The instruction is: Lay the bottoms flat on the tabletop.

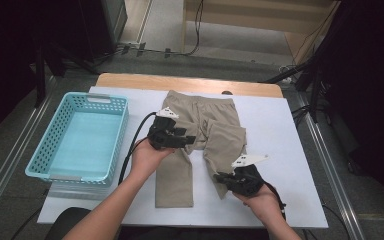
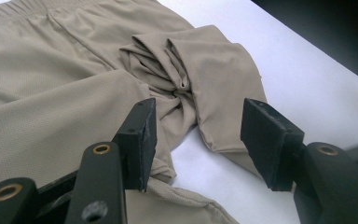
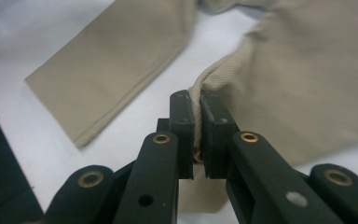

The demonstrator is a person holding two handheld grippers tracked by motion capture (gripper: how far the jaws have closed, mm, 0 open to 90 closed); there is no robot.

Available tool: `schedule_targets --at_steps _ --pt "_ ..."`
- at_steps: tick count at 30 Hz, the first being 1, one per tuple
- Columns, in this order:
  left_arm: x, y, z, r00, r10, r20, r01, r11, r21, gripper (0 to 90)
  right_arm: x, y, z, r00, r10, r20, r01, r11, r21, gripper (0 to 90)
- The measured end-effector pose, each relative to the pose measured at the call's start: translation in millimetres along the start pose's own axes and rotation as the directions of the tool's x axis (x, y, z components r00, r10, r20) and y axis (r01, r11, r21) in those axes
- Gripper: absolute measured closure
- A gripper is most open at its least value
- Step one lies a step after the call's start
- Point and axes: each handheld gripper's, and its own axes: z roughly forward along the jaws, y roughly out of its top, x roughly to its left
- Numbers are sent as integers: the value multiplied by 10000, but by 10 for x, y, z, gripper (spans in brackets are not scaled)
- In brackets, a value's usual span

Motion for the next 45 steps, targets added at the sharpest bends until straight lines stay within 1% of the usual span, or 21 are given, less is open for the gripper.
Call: schedule_targets --at_steps 5,7,9,11,13,17,20,23,25,28,29,33,35,36,37,38,39,40,41,43,45 --pt "1 -3 12 10000 28 -4 -28 10000 62 460 108 61 168 9993 -301 -235 307 9992 253 817" --pt "2 -3 9 10000 34 -6 -34 10000 60 460 127 81 219 9983 -325 -479 337 9992 235 766" --pt "10 -3 0 10000 54 -72 -54 10000 60 460 149 94 219 9955 -418 -851 429 9990 110 676" --pt "25 -3 -10 9999 -10 -126 9 10000 -21 460 160 95 172 9944 -724 -772 706 9972 -254 573" --pt "42 -2 -15 9999 -119 -117 118 9999 -70 459 132 80 111 9935 -1054 -420 1033 9934 -494 567" --pt "44 -2 -17 9999 -102 -123 101 9999 -59 459 -34 37 5 9984 -551 -141 539 9958 -741 563" --pt "42 -4 -11 9999 -82 -117 82 10000 -9 459 -152 -24 -15 9995 -292 81 297 9967 -755 568" --pt "40 -4 -14 9999 -77 -101 77 10000 -12 459 -203 -114 20 9994 -329 -137 319 9971 -690 568" --pt "41 -4 -19 9999 -122 -87 121 9999 -63 459 -172 -170 50 9982 -602 -69 596 9962 -641 548" --pt "44 -5 -35 9999 -150 -76 149 9999 -77 459 -62 -227 126 9980 -619 -156 613 9976 -326 484" --pt "43 -6 -39 9999 -149 -68 148 9998 -99 459 -17 -241 153 9979 -636 -142 633 9976 -265 485" --pt "44 -11 -65 9998 -187 -46 186 9997 -170 459 164 -287 252 9945 -1023 -225 1012 9937 -490 475" --pt "54 -14 -76 9998 -198 -60 197 9996 -204 459 243 -307 315 9911 -1266 -405 1254 9916 -322 440" --pt "58 -15 -77 9997 -230 -45 229 9995 -206 459 274 -330 351 9885 -1476 -335 1466 9887 -297 438" --pt "60 -16 -76 9997 -261 -34 261 9994 -208 459 301 -362 359 9841 -1774 -58 1769 9831 -468 490" --pt "59 -17 -72 9996 -271 -32 270 9994 -206 460 315 -381 357 9793 -2007 276 2019 9780 -521 575" --pt "58 -19 -67 9997 -248 -32 247 9995 -173 459 308 -380 344 9765 -2115 415 2133 9760 -450 683" --pt "53 -20 -62 9997 -227 -39 227 9997 -131 460 289 -364 325 9792 -1994 376 2005 9793 -271 765" --pt "49 -22 -56 9998 -202 -45 201 9997 -119 460 265 -347 310 9832 -1815 218 1818 9833 -116 808" --pt "41 -23 -48 9998 -174 -61 174 9998 -92 459 238 -314 276 9867 -1626 -59 1627 9863 282 839" --pt "44 -26 -46 9998 -206 -51 205 9998 -77 460 227 -286 205 9849 -1719 -199 1728 9830 614 844"
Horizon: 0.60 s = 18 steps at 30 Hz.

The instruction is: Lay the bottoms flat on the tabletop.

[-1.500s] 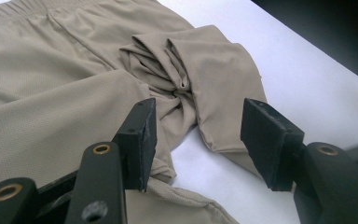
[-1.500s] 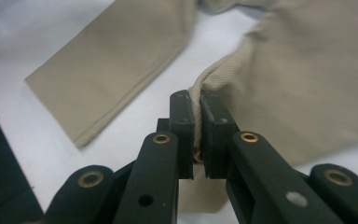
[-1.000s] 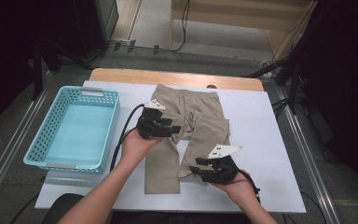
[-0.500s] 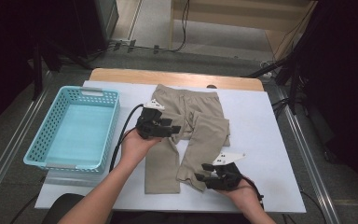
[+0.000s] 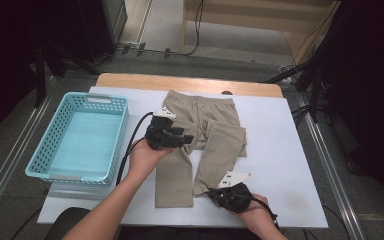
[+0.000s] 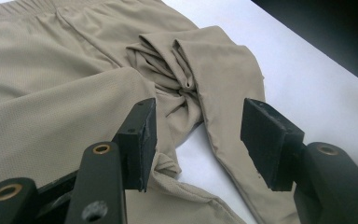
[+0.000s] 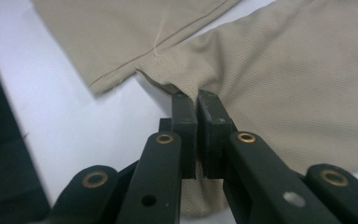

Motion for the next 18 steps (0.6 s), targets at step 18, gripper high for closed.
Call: schedule_targets --at_steps 18 --pt "-175 -53 177 9961 375 804 -383 9992 79 261 80 -404 -435 9953 138 -957 -127 9998 122 552"
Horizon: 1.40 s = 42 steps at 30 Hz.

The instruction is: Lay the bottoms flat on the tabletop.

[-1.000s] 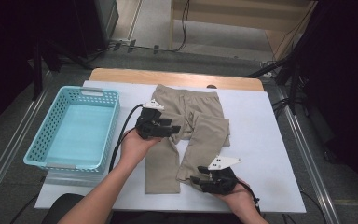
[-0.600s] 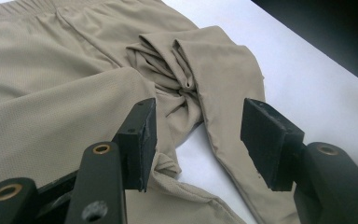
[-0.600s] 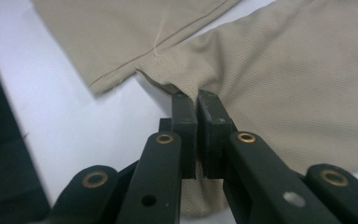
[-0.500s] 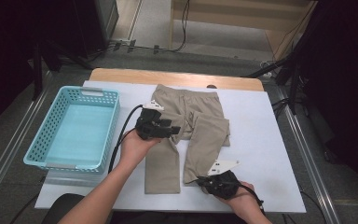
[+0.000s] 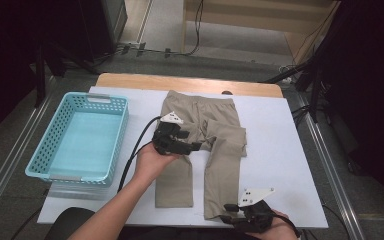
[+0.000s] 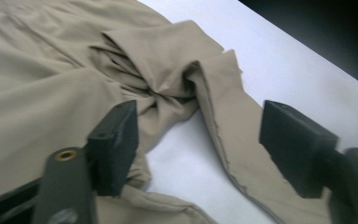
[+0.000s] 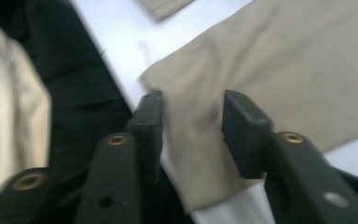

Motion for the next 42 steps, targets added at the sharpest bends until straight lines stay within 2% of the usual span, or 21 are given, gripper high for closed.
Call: schedule_targets --at_steps 2,6,9,10,12,15,17,19,22,24,25,28,30,31,32,33,35,36,38,40,42 --pt "-22 -18 52 10000 17 60 -18 9999 141 260 -76 28 -22 9995 278 163 -270 9986 -449 483" --pt "-106 -68 160 9979 392 -521 -377 9988 297 290 -286 90 -33 9941 600 907 -516 9944 -926 471" --pt "-133 -78 245 9989 323 -337 -310 9988 387 324 -490 132 -43 9871 1121 1139 -950 9847 -1458 464" --pt "-141 -79 275 9989 338 -320 -325 9986 414 329 -531 138 -46 9843 1152 1336 -946 9839 -1515 464" --pt "-154 -77 339 9985 363 -400 -344 9983 461 363 -663 153 -44 9741 1426 1757 -1136 9796 -1655 472" --pt "-168 -74 445 9979 406 -500 -379 9978 544 412 -895 178 -23 9505 2249 2144 -1846 9638 -1927 499" --pt "-174 -69 510 9975 523 -465 -493 9968 627 447 -1028 199 1 9349 2551 2469 -2066 9565 -2058 516" --pt "-180 -52 565 9967 622 -515 -586 9959 696 499 -1134 232 29 9239 2739 2673 -2198 9515 -2153 535" --pt "-149 -5 632 9986 342 -399 -313 9970 703 556 -1243 316 57 9091 2878 3012 -2221 9465 -2343 554" --pt "-140 30 689 9996 111 -241 -92 9971 751 592 -1310 371 72 8962 3070 3202 -2294 9386 -2576 553" --pt "-138 48 719 9997 125 -190 -109 9966 819 618 -1340 393 75 8898 3164 3290 -2313 9340 -2724 552" --pt "-117 103 828 9997 135 -205 -111 9938 1109 662 -1442 442 108 8889 3401 3070 -2540 9234 -2878 551" --pt "-83 135 888 9999 -76 -96 87 9925 1219 712 -1489 473 158 8917 3301 3098 -2490 9291 -2734 551" --pt "-69 142 896 9998 -175 -49 179 9936 1113 758 -1503 483 178 8933 3297 3054 -2494 9290 -2733 556" --pt "-46 143 894 9995 -301 93 289 9938 1076 814 -1513 488 190 8930 3319 3040 -2527 9286 -2716 607" --pt "-22 138 886 9986 -482 229 454 9928 1105 857 -1513 488 189 8933 3388 2954 -2634 9271 -2668 712" --pt "-6 122 845 9978 -448 495 384 9916 1235 875 -1495 494 158 8991 3414 2741 -2770 9284 -2477 838" --pt "-21 112 796 9979 -208 615 136 9933 1152 875 -1485 501 119 9048 3341 2639 -2733 9311 -2417 843" --pt "-76 84 666 9970 196 753 -264 9955 915 874 -1441 522 7 9138 3394 2233 -2841 9267 -2461 844" --pt "-143 13 533 9946 330 986 -400 9968 695 872 -1356 512 -125 9209 3181 2252 -2604 9322 -2514 843" --pt "-202 -67 464 9931 344 1117 -417 9971 631 872 -1257 464 -238 9322 3043 1962 -2484 9318 -2648 843"
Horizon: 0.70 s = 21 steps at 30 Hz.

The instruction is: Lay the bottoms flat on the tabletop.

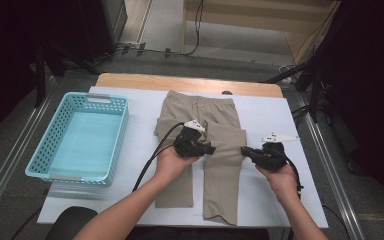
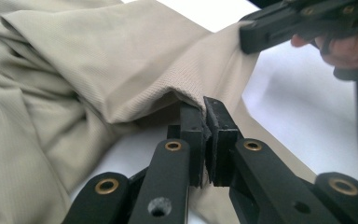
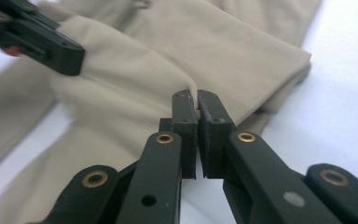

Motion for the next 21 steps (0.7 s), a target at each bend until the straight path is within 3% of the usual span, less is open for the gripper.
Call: schedule_targets --at_steps 8,11,13,15,18,21 --pt "-338 -281 -123 9992 192 357 -214 9979 617 860 323 -218 -301 9942 -754 -770 779 9965 302 843" --pt "-435 -366 -141 9982 194 559 -252 9942 1042 858 401 -329 -392 9919 -705 -1058 763 9957 524 843" --pt "-477 -404 -168 9971 108 750 -190 9937 1101 806 438 -413 -426 9889 -726 -1294 832 9935 781 839" --pt "-501 -423 -198 9963 43 863 -165 9899 1408 709 460 -491 -448 9867 -757 -1441 907 9908 1007 771" --pt "-517 -435 -299 9962 132 857 -240 9917 1262 631 487 -536 -493 9865 -913 -1360 1003 9931 608 592" --pt "-495 -410 -379 9977 120 672 -176 9963 842 600 531 -530 -472 9803 -1372 -1421 1407 9899 154 568"
